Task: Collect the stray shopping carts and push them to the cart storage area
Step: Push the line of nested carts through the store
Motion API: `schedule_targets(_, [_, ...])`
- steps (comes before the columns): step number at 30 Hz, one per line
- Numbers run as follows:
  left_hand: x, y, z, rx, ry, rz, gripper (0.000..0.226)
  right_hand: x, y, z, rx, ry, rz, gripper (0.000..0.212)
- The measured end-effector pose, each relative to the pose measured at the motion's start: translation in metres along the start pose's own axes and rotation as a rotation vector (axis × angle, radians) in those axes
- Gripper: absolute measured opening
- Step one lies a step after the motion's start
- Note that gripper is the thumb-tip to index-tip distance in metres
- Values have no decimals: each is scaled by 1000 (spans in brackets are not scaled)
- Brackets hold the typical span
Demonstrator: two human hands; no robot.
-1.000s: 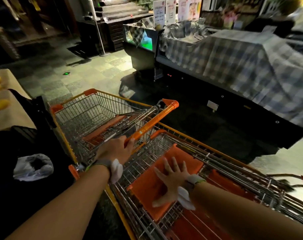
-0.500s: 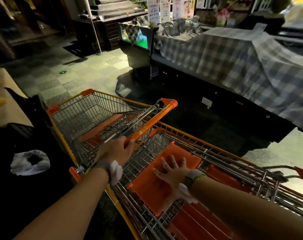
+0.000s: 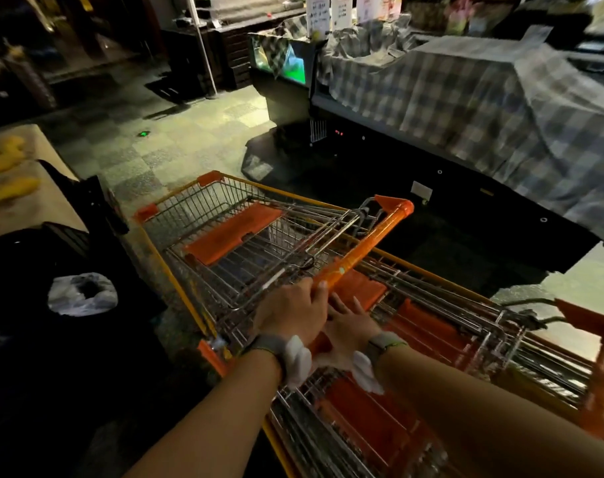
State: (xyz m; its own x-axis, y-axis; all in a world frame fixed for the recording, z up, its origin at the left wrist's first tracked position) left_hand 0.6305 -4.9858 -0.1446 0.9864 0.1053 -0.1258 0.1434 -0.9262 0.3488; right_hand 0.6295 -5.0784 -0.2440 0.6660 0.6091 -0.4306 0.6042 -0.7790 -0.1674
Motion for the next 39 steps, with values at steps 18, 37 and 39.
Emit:
schedule_targets(18, [-73,36,12,-25,-95,-13,45,-143,18,19,8,-28,183,57])
schedule_targets(37, [-180,92,52,298,-86,-19,127,-287,50,20,136,68,227,44])
schedule_targets(39, [-186,94,55,315,-97,-47,125,-298,57,21,144,64,223,46])
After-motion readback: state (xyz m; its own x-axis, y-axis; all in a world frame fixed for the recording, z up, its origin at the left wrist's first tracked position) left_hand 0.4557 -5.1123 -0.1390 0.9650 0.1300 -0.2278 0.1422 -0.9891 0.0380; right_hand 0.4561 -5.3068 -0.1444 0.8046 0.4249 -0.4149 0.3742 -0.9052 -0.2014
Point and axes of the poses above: each hand's wrist, its own x-axis towards the middle knuckle, its own z-axis out of the palm, y = z × x, the point moved 8 cm from there along x, towards the middle knuckle, and after that the axes turned 5 degrees about -z, right-handed, at the moved point
